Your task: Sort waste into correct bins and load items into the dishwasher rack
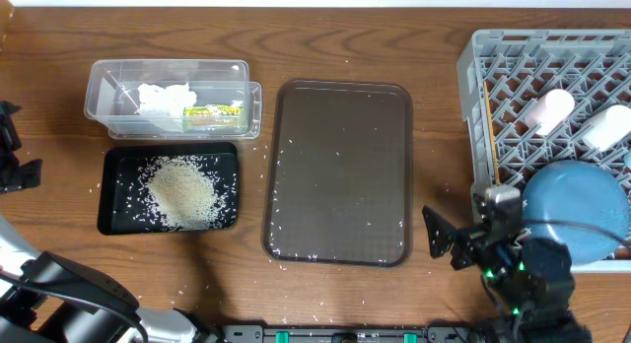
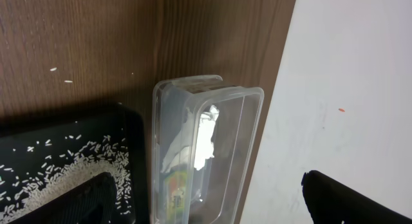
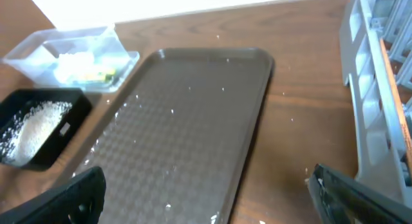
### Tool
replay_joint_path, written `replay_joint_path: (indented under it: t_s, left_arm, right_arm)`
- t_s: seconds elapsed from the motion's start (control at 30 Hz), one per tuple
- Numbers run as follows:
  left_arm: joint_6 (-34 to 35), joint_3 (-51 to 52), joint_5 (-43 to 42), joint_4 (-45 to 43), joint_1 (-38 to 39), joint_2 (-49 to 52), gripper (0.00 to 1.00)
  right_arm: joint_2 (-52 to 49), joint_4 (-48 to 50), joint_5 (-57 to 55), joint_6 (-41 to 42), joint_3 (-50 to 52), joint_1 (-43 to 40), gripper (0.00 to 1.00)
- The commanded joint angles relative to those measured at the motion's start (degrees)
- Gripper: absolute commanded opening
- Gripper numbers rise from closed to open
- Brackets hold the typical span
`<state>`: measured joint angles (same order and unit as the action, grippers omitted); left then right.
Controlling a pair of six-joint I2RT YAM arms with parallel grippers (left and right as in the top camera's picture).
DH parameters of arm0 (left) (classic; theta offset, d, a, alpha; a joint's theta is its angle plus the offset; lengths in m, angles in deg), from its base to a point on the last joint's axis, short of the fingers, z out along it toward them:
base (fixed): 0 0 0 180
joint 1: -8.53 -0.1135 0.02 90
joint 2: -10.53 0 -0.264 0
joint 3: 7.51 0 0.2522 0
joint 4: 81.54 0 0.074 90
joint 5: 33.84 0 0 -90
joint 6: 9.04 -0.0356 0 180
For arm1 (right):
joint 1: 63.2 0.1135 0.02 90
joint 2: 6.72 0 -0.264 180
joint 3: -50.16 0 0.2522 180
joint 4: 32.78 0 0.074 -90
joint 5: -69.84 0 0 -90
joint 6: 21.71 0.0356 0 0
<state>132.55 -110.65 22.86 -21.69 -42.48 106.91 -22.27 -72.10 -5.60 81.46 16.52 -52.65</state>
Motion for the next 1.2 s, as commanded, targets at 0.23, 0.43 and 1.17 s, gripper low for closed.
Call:
replay_joint_path:
  t_s: [0.23, 0.43, 1.17]
  left_arm:
    - [-0.5, -0.1, -0.5, 0.1, -0.1, -0.2, 0.95]
    - [-0.5, -0.1, -0.5, 0.1, -0.1, -0.2, 0.95]
    - [-0.5, -0.1, -0.5, 0.1, -0.1, -0.2, 0.95]
  right_arm:
    - [12.4, 14.0, 2.5, -0.9, 14.5, -1.5, 0.99]
    - [15.0, 19.0, 2.4, -0.6, 17.8, -2.4, 0.99]
    - [15.3, 28.9, -4.9, -12.9, 19.6, -7.9, 0.99]
